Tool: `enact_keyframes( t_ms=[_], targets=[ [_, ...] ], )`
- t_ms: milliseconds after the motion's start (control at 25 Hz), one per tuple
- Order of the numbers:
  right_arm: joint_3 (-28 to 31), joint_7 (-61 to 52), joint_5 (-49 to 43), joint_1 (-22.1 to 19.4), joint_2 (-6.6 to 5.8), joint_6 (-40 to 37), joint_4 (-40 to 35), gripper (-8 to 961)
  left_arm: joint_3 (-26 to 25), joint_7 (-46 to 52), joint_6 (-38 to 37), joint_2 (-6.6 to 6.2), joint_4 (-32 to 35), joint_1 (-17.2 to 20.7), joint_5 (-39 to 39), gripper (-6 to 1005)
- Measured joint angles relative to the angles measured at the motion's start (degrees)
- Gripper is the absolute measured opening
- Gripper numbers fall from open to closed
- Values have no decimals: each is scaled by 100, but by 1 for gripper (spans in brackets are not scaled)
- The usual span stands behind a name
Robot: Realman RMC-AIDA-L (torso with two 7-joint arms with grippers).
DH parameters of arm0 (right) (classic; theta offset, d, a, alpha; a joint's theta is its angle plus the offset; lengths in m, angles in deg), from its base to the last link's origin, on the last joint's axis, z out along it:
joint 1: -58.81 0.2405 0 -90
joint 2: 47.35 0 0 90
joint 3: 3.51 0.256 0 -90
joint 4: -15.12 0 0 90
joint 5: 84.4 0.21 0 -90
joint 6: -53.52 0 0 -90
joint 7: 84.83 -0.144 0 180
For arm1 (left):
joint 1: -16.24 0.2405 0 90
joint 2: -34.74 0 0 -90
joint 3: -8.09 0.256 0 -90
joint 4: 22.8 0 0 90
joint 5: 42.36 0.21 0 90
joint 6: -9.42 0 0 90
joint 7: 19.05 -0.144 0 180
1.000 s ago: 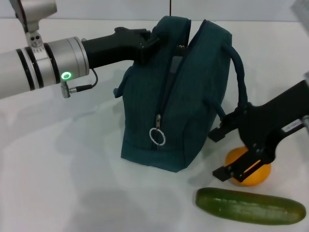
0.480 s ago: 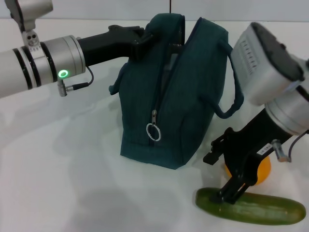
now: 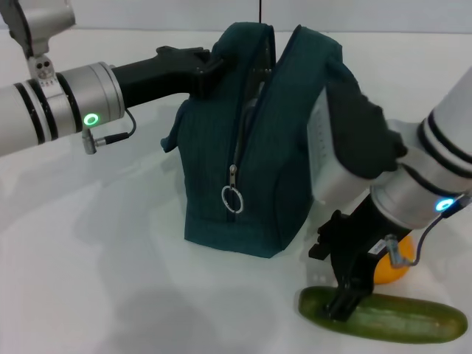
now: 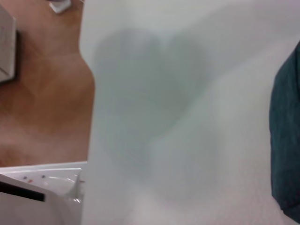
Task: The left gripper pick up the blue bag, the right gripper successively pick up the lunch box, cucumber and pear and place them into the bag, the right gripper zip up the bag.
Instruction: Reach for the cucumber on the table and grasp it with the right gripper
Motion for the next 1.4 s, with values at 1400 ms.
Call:
enact_keyframes(
  t_ms=[1400],
  targets=[
    [-567,-557,-449,-169,23,307,-117,867,36,0,330,6,-21,-139,4,110]
  ],
)
